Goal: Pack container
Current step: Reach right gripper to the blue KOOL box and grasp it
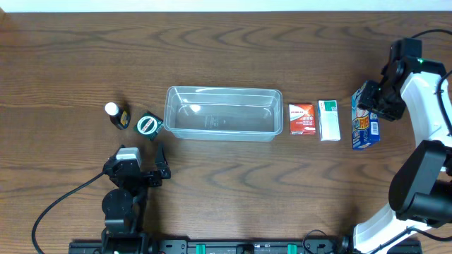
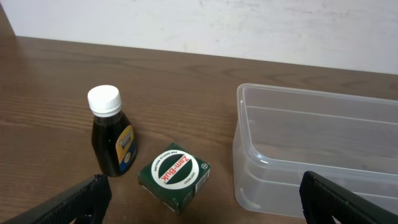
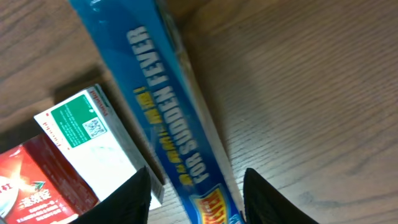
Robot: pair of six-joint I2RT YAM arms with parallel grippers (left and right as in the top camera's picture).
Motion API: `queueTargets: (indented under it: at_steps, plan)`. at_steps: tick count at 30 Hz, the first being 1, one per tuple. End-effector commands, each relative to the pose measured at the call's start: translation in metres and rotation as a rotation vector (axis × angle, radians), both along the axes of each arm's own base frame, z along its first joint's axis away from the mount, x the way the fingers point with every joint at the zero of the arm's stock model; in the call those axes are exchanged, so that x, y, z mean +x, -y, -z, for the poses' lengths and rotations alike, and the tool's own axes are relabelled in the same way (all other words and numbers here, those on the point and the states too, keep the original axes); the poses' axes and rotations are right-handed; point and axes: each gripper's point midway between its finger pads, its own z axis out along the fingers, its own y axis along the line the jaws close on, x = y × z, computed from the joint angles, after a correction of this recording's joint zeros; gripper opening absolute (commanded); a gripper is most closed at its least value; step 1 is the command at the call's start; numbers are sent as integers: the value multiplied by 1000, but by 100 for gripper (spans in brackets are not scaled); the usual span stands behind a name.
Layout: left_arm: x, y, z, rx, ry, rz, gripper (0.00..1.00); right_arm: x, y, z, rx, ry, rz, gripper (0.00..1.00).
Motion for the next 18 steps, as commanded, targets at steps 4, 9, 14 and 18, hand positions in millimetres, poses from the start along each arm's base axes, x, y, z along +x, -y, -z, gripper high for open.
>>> queueTargets:
  at_steps: [4, 9, 14, 18]
  plan:
    - [-2, 1, 16, 14, -48, 13, 98, -7, 3, 12, 0, -36, -2, 41]
    - [-2, 1, 16, 14, -48, 13, 98, -8, 2, 11, 9, -35, -3, 18]
    - [-2, 1, 16, 13, -48, 13, 98, 1, -3, -14, 11, 14, -16, 13]
    - [-2, 1, 16, 14, -48, 13, 98, 18, -14, -74, -17, 145, -54, 14]
